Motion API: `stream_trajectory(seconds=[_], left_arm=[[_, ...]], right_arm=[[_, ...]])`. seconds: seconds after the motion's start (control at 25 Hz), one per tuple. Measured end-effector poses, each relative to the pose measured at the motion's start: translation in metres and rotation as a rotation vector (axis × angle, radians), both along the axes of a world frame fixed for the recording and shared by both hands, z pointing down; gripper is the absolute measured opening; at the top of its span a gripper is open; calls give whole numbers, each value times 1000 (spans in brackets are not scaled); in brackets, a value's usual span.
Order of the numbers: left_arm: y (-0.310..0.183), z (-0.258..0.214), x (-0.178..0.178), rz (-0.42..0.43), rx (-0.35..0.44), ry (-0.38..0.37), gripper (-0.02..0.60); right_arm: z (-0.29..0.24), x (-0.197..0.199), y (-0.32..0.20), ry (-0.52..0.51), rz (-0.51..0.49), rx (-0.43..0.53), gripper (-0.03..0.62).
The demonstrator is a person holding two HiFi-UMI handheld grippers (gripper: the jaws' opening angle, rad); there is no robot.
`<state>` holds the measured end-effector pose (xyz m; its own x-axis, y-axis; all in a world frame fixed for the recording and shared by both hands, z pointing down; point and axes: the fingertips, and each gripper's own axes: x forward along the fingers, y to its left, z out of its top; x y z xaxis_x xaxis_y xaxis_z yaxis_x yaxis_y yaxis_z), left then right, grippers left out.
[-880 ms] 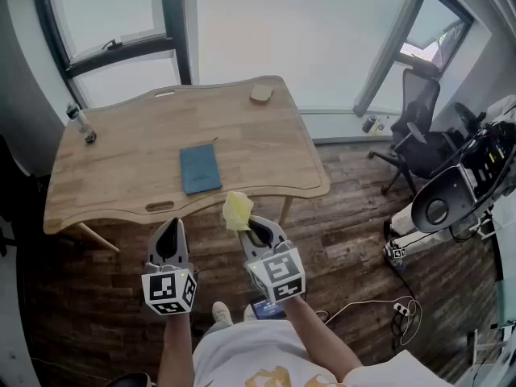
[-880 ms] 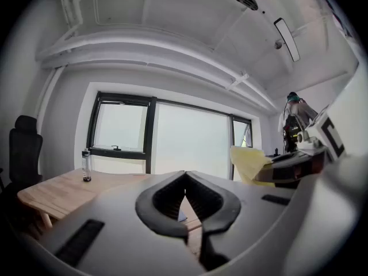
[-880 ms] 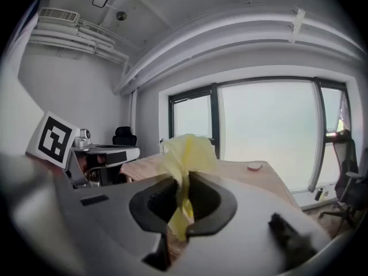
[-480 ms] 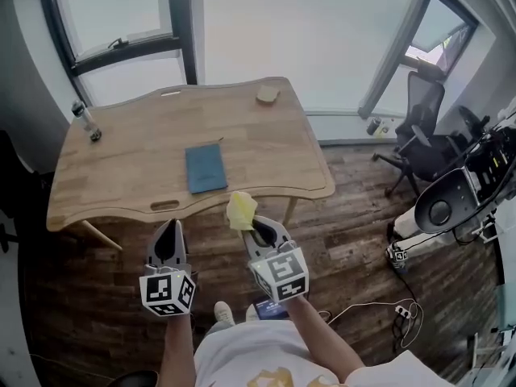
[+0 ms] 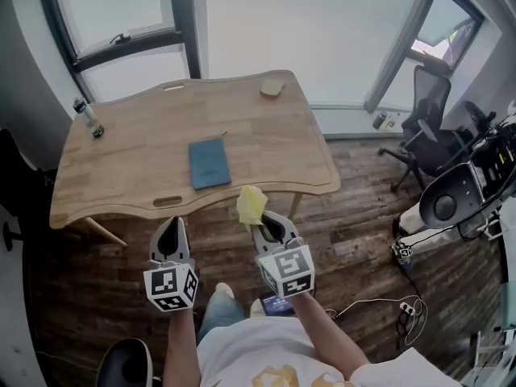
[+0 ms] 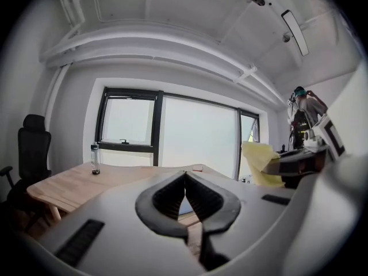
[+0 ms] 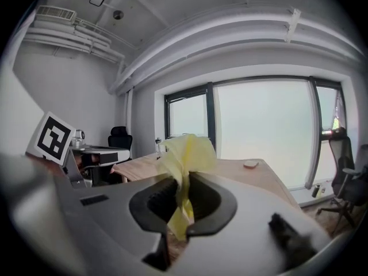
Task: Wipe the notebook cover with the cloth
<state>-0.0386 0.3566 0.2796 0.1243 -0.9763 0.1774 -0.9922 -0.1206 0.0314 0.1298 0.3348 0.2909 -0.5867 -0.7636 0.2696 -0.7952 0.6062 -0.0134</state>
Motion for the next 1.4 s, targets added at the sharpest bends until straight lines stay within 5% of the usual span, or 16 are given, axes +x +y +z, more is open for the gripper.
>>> stream_trajectory(seconds=[0.24,0.64,0.88,1.4], left_arm=[[-45,17,-13,13,-25,11,14],[-192,26,-57,56,-30,32,14],[-256,39,-81,101,-56,97,14],[-300,74,-91,132,-146,78,15]], right_arm=[[14,-13,-44,9,12,-14,40],[21,-57,-183,39,50,-14,40],[37,-71,-240,78,105,-48,40],[68,-89,-281,102,112,-118,40]])
